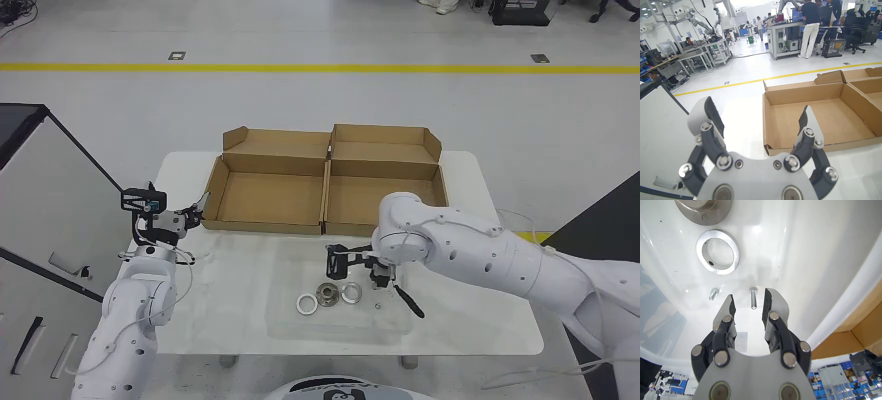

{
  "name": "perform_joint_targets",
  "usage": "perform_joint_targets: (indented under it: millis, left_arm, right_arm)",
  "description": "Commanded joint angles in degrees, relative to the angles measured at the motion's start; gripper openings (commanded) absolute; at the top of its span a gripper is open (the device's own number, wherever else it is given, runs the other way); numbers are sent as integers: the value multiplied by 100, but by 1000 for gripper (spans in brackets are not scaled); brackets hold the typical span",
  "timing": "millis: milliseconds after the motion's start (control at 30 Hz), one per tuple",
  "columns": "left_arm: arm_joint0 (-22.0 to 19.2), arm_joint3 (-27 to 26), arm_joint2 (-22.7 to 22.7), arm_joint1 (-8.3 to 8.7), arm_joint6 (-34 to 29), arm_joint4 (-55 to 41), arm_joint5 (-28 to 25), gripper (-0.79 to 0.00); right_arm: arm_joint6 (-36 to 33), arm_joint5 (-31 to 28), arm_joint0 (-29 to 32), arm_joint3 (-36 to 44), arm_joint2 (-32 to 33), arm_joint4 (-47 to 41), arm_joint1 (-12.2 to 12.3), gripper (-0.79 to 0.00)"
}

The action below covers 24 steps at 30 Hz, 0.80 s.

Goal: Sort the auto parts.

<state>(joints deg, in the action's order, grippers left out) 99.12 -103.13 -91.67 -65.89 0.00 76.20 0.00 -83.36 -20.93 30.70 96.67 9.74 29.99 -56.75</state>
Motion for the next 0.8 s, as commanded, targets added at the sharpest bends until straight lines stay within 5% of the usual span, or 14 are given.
perform_joint_targets:
  millis: [0,567,633,733,767]
  left_arm:
    - [0,0,0,0,0,0,0,0]
    - [0,0,0,0,0,0,0,0]
    - [0,0,0,0,0,0,0,0]
    - [0,0,0,0,0,0,0,0]
    - [0,0,0,0,0,0,0,0]
  right_arm:
    - [8,-7,14,-14,0,-6,0,-419]
    - [21,-20,31,-164,11,-56,7,-499]
    - [30,-29,45,-196,24,-53,0,-551]
    - [56,-41,73,-245,61,-63,-11,-785]
    - [57,-54,81,-259,71,-63,-16,-785]
